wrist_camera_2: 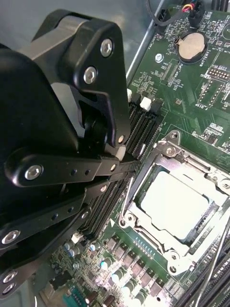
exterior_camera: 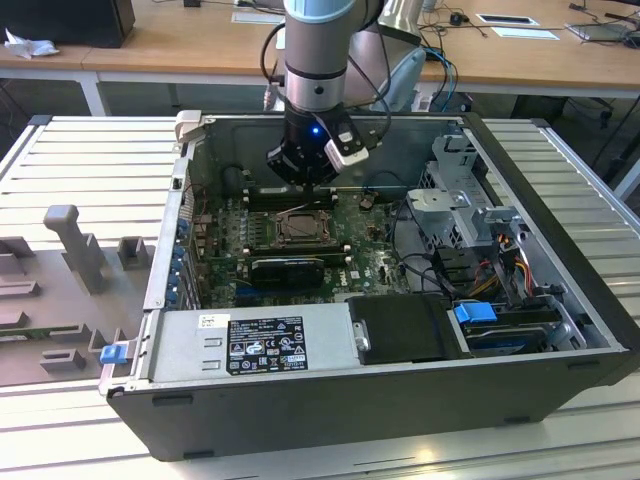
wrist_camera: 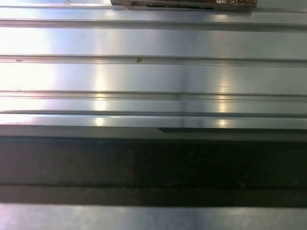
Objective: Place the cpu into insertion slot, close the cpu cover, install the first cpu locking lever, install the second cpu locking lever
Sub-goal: 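Install the first cpu locking lever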
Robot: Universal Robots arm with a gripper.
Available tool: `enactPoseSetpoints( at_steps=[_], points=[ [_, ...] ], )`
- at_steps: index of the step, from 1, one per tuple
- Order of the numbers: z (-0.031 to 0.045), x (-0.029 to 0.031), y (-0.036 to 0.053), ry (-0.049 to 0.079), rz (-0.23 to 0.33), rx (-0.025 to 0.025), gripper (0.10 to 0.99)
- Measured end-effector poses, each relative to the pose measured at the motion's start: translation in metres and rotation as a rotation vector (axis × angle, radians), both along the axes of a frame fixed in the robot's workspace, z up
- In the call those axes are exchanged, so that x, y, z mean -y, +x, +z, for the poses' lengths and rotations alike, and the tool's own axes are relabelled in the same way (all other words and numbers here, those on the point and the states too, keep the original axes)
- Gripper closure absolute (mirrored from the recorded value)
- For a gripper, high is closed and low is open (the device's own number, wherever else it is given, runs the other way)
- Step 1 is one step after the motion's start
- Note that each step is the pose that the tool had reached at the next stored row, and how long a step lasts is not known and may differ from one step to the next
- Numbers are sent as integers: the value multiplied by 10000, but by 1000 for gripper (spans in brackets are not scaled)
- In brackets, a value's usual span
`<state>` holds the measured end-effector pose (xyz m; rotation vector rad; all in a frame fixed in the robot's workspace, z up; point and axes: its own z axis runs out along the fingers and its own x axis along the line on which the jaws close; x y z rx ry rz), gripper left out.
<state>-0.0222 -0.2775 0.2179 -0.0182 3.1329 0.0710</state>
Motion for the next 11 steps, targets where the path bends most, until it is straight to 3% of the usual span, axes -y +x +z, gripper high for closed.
enactPoseSetpoints(
  at_steps=[11],
  points=[
    [-86, -3, 49, -3, 55, 7, 980]
  ],
)
